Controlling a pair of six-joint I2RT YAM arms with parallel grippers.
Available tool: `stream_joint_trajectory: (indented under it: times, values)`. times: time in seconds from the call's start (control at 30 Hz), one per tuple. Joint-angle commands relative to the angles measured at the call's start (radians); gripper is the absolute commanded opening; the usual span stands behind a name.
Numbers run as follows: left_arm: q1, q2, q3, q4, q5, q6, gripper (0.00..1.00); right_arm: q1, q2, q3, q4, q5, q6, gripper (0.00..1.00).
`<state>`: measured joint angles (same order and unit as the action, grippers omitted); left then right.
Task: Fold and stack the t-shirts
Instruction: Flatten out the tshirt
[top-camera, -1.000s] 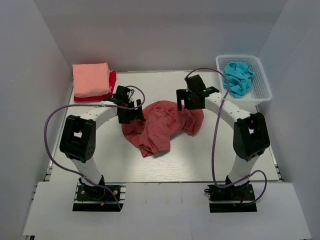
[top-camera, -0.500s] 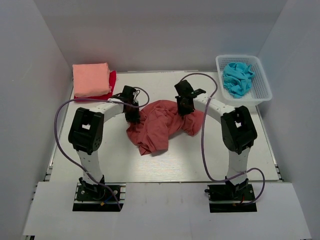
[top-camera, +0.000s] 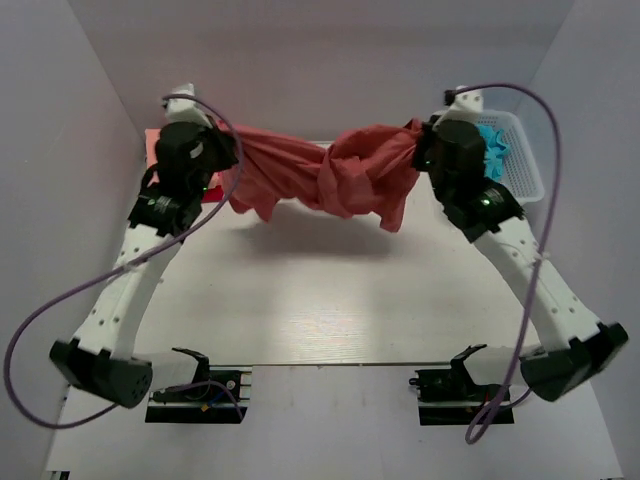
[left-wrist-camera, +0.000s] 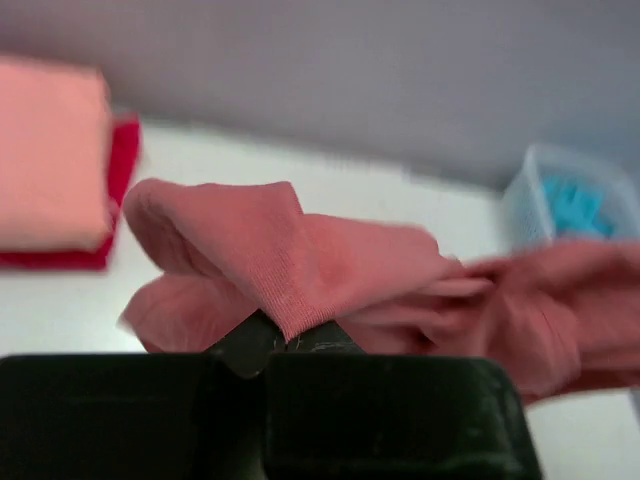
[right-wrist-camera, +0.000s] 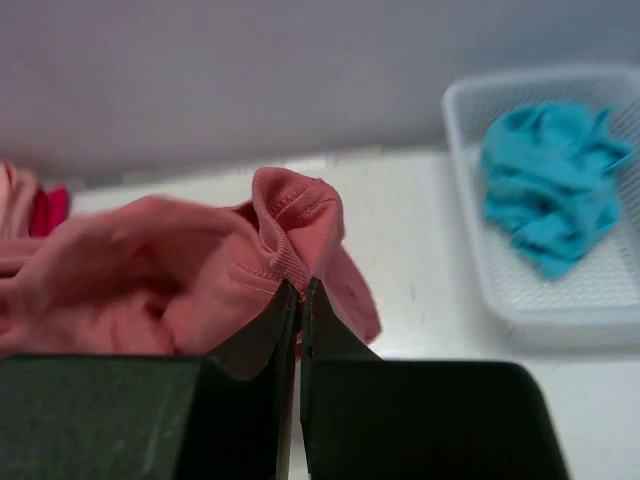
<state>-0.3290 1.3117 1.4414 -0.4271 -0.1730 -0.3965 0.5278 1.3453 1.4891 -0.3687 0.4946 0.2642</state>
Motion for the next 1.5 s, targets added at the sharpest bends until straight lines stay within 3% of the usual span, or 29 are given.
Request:
stream_joint_trajectory:
  times: [0.0, 0.23, 0.33, 0.47, 0.7, 0.87, 1.0, 1.2, 1.23, 1.27, 1.3, 1.33, 1.37, 1.47]
  values:
    - [0.007, -0.112, 0.043, 0.025, -0.213, 0.028, 0.0, -0.014, -0.113, 0.022, 0.134, 0.166, -0.106, 0.0]
    - [0.007, -0.222, -0.009, -0.125, -0.52, -0.054, 0.0, -0.029, -0.369, -0.205, 0.203, 0.327, -0.158, 0.0]
    - [0.007, -0.233, 0.0, -0.202, -0.551, -0.093, 0.0, -0.035, -0.431, -0.253, 0.159, 0.354, -0.137, 0.0]
    - [0.007, -0.288, 0.02, -0.222, -0.53, -0.114, 0.0, -0.037, -0.491, -0.265, 0.11, 0.36, -0.115, 0.0]
    - [0.007, -0.307, 0.033, -0.242, -0.361, -0.134, 0.0, -0.035, -0.531, -0.247, 0.045, 0.331, -0.106, 0.0]
    - [0.007, -0.19, 0.033, -0.254, -0.307, -0.134, 0.0, -0.035, -0.436, -0.271, 0.022, 0.308, -0.076, 0.0]
    - [0.016, -0.004, -0.004, -0.207, -0.168, -0.134, 0.0, -0.064, -0.296, -0.242, -0.016, 0.286, -0.026, 0.0]
    - [0.048, 0.41, 0.118, -0.179, -0.085, -0.133, 0.01, -0.182, 0.105, -0.126, -0.035, 0.162, 0.012, 0.0]
    - [0.057, 0.458, 0.146, -0.162, -0.068, -0.122, 0.12, -0.208, 0.139, -0.109, -0.035, 0.147, 0.013, 0.0]
    - [0.067, 0.507, 0.178, -0.174, -0.053, -0.122, 0.3, -0.219, 0.175, -0.092, -0.029, 0.13, 0.013, 0.0]
    - [0.067, 0.6, 0.265, -0.189, -0.037, -0.102, 0.56, -0.244, 0.271, -0.025, -0.027, 0.075, 0.001, 0.0]
    - [0.076, 0.642, 0.31, -0.212, -0.037, -0.102, 0.68, -0.264, 0.303, 0.003, -0.03, 0.064, 0.003, 0.0]
    - [0.076, 0.676, 0.391, -0.235, -0.022, -0.087, 0.97, -0.267, 0.331, 0.029, -0.061, 0.041, 0.004, 0.0]
    - [0.085, 0.736, 0.45, -0.295, -0.04, -0.087, 1.0, -0.292, 0.475, 0.187, -0.181, 0.035, 0.03, 0.31]
